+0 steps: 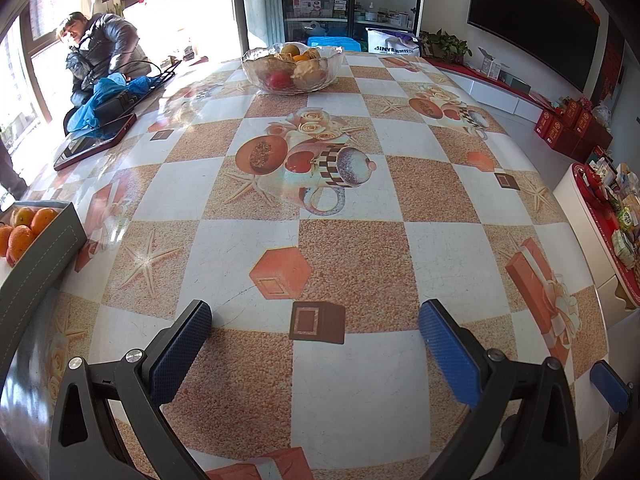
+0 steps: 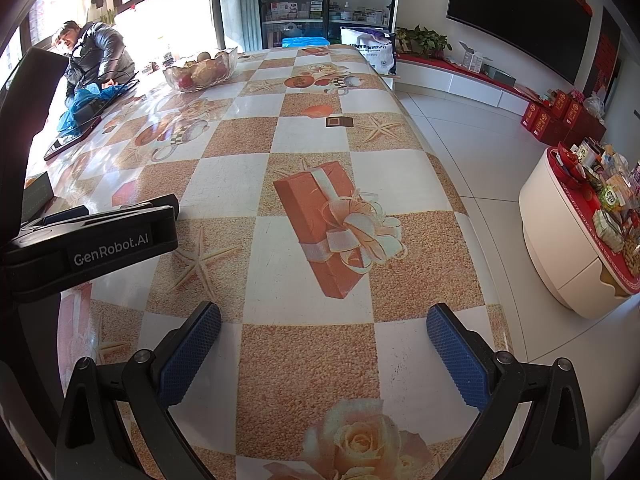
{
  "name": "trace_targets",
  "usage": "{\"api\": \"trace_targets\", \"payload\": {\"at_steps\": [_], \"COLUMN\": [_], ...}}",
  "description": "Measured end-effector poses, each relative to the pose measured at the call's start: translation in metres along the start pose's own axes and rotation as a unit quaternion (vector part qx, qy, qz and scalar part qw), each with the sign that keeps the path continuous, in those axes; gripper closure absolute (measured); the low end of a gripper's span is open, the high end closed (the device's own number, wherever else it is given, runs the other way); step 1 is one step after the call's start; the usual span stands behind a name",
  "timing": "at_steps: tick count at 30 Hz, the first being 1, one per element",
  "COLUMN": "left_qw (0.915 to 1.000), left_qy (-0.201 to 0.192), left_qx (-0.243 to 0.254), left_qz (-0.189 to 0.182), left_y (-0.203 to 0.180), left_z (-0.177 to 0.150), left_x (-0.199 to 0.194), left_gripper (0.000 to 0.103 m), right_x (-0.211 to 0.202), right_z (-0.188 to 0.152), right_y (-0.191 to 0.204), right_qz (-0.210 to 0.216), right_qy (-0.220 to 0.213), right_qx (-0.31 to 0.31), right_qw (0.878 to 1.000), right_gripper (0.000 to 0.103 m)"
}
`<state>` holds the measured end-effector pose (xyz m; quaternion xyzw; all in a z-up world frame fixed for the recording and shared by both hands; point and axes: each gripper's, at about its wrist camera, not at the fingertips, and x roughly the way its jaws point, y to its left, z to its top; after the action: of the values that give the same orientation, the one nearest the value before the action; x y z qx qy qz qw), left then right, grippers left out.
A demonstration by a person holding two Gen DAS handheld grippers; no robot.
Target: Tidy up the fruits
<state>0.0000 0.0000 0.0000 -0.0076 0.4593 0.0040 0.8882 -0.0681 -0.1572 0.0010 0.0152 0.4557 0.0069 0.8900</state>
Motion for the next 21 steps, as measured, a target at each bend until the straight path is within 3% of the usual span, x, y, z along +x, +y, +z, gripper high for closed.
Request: {"api": "trace_targets", "payload": {"at_steps": [21], "left_qw": [1.0000], "left_qy": [0.000], "left_qx": [0.000], "left_qz": [0.000], "left_y": [0.0000], "left_z": [0.0000], "left_x": [0.0000], "left_gripper": [0.000], "right_x": [-0.0041], "right_z": [-0.0042], "right_y": [0.0002], "right_qz": [-0.024], "right_qy": [0.002], "right_qx": [0.034], "right_qw": [0.999], "right_gripper": [0.000]}}
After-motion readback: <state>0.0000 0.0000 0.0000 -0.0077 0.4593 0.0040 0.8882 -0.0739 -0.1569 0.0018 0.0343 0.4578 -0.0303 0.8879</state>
